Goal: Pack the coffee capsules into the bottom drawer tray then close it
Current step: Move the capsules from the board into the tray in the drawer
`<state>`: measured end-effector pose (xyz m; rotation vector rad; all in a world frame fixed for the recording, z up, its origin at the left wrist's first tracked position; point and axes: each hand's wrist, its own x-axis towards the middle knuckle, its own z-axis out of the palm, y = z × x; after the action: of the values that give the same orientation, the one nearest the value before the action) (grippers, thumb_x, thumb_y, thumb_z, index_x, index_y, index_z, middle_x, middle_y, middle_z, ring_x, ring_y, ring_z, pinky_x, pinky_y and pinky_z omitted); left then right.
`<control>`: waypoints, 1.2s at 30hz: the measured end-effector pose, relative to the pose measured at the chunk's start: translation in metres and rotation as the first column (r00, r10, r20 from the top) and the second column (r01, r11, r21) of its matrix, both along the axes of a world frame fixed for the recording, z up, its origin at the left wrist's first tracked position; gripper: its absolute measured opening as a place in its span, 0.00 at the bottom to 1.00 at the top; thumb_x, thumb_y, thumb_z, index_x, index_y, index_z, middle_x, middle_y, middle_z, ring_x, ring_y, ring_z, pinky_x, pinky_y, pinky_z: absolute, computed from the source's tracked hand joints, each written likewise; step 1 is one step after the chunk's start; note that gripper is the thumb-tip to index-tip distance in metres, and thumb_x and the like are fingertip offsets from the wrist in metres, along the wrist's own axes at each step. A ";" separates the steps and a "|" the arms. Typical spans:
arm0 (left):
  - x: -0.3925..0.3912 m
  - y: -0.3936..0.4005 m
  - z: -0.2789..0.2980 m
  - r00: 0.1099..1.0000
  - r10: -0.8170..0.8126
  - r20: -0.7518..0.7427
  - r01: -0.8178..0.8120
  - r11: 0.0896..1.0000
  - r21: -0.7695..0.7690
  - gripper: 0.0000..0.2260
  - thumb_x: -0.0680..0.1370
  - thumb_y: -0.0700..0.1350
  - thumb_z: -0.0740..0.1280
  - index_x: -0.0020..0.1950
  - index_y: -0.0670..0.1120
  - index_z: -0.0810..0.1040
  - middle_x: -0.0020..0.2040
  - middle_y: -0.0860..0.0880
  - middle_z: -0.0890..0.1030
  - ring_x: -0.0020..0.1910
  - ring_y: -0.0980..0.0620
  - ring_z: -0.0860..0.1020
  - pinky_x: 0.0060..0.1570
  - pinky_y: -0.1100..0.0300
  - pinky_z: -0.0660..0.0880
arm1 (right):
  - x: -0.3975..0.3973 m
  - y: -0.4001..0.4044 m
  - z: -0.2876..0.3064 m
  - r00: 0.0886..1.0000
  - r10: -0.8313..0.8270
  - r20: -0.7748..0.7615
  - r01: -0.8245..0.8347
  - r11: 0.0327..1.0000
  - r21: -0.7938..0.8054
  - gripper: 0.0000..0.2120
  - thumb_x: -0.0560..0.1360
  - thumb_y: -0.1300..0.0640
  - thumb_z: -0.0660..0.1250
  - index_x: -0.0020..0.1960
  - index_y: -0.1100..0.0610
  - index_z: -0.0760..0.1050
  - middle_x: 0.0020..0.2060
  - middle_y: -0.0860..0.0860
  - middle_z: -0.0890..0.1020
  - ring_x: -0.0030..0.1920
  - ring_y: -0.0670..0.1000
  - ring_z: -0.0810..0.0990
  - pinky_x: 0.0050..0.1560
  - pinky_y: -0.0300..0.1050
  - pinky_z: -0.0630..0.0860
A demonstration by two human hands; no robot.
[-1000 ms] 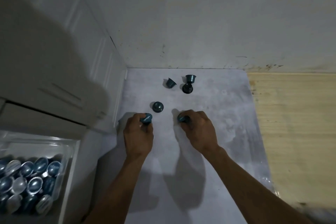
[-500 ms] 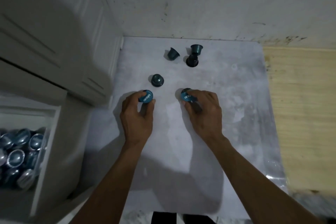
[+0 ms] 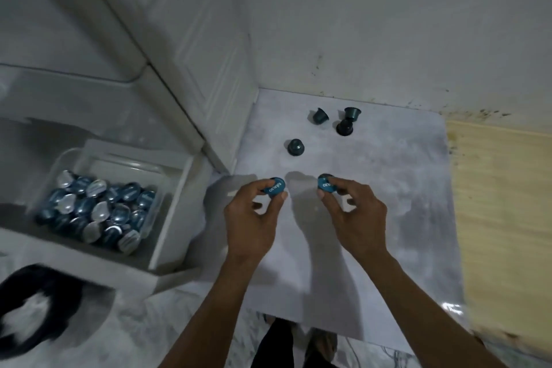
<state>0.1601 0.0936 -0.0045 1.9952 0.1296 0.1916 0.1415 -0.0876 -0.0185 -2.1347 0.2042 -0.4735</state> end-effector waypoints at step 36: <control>0.093 0.431 0.090 0.979 -0.157 -0.130 0.192 0.927 0.323 0.09 0.71 0.43 0.76 0.50 0.47 0.83 0.46 0.52 0.84 0.43 0.56 0.81 0.44 0.55 0.81 | 0.078 0.386 0.096 0.960 0.216 -0.177 -0.216 0.976 0.023 0.10 0.70 0.59 0.76 0.50 0.50 0.82 0.45 0.42 0.84 0.43 0.39 0.79 0.40 0.29 0.74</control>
<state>0.2531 0.5247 0.0855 2.3437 -0.0193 -0.0064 0.2196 0.2988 0.0776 -2.1663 0.0706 -0.1538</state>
